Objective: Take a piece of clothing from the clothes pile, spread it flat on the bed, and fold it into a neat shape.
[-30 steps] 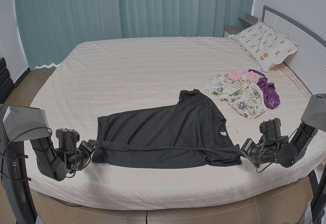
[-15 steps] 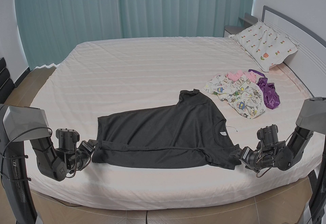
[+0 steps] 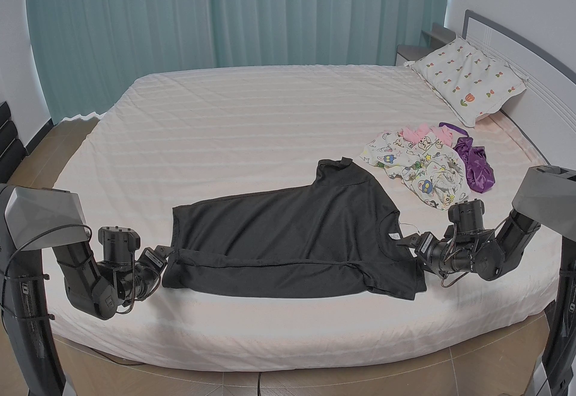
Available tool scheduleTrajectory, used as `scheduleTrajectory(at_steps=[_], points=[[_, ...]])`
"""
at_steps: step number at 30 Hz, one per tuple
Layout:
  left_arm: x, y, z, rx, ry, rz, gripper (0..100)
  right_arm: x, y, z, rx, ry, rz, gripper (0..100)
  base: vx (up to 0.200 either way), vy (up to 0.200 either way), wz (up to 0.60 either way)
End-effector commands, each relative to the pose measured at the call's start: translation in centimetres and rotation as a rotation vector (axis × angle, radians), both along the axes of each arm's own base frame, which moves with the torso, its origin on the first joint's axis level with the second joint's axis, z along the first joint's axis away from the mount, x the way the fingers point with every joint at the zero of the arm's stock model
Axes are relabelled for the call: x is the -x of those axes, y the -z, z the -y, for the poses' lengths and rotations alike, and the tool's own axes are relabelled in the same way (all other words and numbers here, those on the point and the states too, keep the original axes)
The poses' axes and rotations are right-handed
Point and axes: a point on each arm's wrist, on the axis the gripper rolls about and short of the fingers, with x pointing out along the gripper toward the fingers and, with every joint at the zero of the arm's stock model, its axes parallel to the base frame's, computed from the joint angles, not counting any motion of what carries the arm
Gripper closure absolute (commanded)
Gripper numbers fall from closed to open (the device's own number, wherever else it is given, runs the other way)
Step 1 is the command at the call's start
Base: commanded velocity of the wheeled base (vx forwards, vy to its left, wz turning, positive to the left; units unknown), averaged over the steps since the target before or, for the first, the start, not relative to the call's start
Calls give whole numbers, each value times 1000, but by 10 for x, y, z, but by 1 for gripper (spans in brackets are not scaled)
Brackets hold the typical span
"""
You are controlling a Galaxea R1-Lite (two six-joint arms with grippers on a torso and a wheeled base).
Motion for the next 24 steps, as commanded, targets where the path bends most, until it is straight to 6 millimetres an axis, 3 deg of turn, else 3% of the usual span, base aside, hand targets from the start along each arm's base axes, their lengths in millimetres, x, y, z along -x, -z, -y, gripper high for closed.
scheduleTrajectory(at_steps=[1,9,12,17,20,24], points=[[-2,-5,0,0,2,19,0,-8,4,-1,11,-18,17,0,0,0,0],[-8,-12,2,-43,43,53,0,-10,10,-1,34,-47,110,0,0,0,0],[-19,-16,8,-80,85,78,0,-10,21,-1,32,-47,129,0,0,0,0],[-43,-24,25,-83,128,77,0,-9,20,0,29,-44,136,0,0,0,0],[-55,-19,35,-96,155,43,0,-6,21,2,31,-42,128,0,0,0,0],[-52,-15,38,-96,160,19,0,-6,19,5,26,-29,153,0,0,0,0]])
